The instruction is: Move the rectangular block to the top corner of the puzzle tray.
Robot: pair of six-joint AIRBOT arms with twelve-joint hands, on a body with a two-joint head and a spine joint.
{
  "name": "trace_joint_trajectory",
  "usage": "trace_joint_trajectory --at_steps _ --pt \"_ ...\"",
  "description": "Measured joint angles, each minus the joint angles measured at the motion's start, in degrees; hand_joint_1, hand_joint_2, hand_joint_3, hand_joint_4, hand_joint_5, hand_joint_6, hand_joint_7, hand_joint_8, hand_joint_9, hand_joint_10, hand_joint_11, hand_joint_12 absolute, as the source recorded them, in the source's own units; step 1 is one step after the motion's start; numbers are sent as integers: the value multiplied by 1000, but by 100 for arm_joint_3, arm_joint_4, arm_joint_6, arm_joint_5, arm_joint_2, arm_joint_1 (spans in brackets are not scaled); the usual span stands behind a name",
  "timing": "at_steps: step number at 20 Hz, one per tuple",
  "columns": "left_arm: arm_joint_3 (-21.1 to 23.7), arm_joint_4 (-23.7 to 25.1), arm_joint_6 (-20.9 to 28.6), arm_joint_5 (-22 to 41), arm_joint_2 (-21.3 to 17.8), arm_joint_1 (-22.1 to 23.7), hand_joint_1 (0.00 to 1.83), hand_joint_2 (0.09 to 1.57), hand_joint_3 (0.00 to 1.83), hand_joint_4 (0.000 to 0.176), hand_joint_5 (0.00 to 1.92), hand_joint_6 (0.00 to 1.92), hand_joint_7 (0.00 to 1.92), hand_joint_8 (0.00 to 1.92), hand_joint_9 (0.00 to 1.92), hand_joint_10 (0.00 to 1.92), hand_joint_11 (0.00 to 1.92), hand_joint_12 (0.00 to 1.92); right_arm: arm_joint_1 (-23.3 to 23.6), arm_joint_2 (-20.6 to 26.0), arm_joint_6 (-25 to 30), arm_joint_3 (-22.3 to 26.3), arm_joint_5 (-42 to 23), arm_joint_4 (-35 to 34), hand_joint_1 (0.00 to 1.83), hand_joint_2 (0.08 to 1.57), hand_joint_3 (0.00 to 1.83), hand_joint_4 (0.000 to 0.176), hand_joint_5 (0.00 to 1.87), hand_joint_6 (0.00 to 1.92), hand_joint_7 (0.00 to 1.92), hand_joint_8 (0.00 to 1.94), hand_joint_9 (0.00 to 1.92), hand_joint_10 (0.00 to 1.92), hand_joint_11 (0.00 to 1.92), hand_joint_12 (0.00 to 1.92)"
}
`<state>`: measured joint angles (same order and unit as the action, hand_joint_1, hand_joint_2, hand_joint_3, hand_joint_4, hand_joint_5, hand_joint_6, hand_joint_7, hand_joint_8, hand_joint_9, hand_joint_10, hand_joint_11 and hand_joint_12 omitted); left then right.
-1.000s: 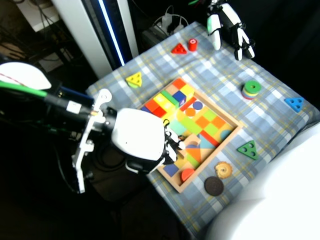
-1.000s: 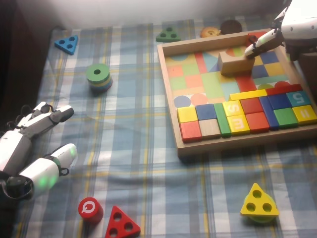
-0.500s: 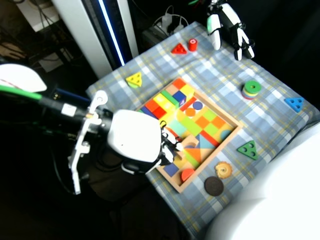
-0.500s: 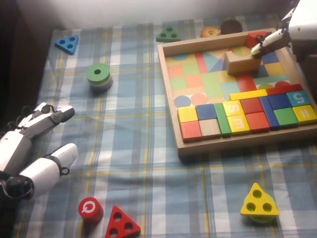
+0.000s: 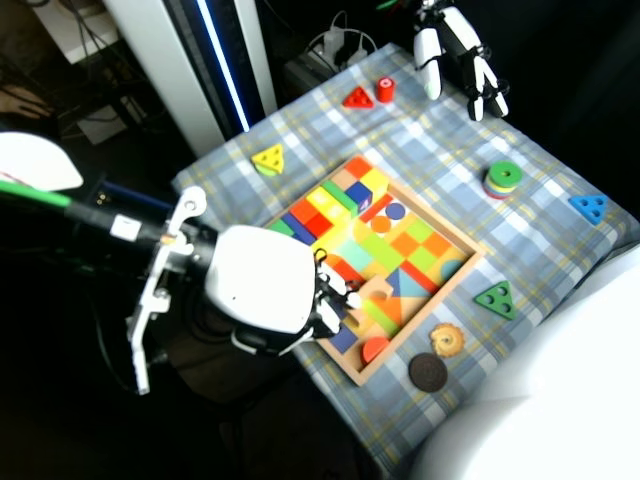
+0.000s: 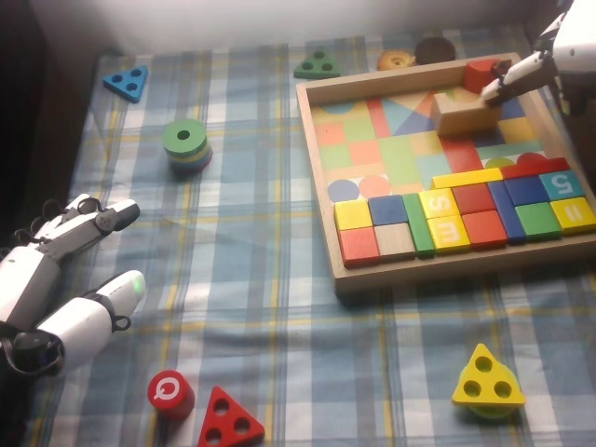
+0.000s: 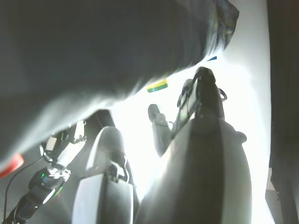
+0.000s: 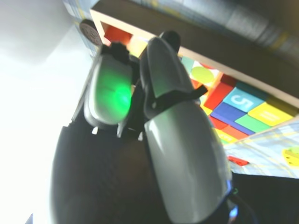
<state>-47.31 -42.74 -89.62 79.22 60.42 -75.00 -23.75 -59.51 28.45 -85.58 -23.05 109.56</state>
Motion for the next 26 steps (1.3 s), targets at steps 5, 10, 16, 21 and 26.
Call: trace_joint_trajectory --at_steps 5,10,16,21,26 --pt "0 0 0 2 0 0 681 1361 0 107 451 2 69 0 55 0 0 0 -2 9 4 -7 17 -4 1546 1180 0 0 499 2 1377 1941 1562 1921 1636 1921" --pt "0 2 0 0 0 0 661 1368 3 100 453 2 77 3 71 6 0 0 -39 15 7 -31 22 -46 1573 1174 0 0 515 2 1420 1941 1611 1921 1694 1921" --pt "0 -4 0 -7 0 0 686 1363 0 107 455 1 66 0 56 0 0 0 -83 46 116 -151 105 -48 1656 1157 0 0 493 2 1443 1941 1653 1921 1720 1921" --pt "0 -4 0 -9 0 0 743 1355 0 91 461 4 73 3 65 2 0 0 -120 -28 129 -273 149 -87 1663 1159 0 0 465 2 1400 1941 1616 1921 1684 1921" --pt "0 2 2 -2 0 0 706 1358 0 100 459 1 72 0 65 1 0 0 -120 -195 133 -518 166 -203 1751 1139 0 0 462 1 1450 1941 1666 1921 1749 1921"
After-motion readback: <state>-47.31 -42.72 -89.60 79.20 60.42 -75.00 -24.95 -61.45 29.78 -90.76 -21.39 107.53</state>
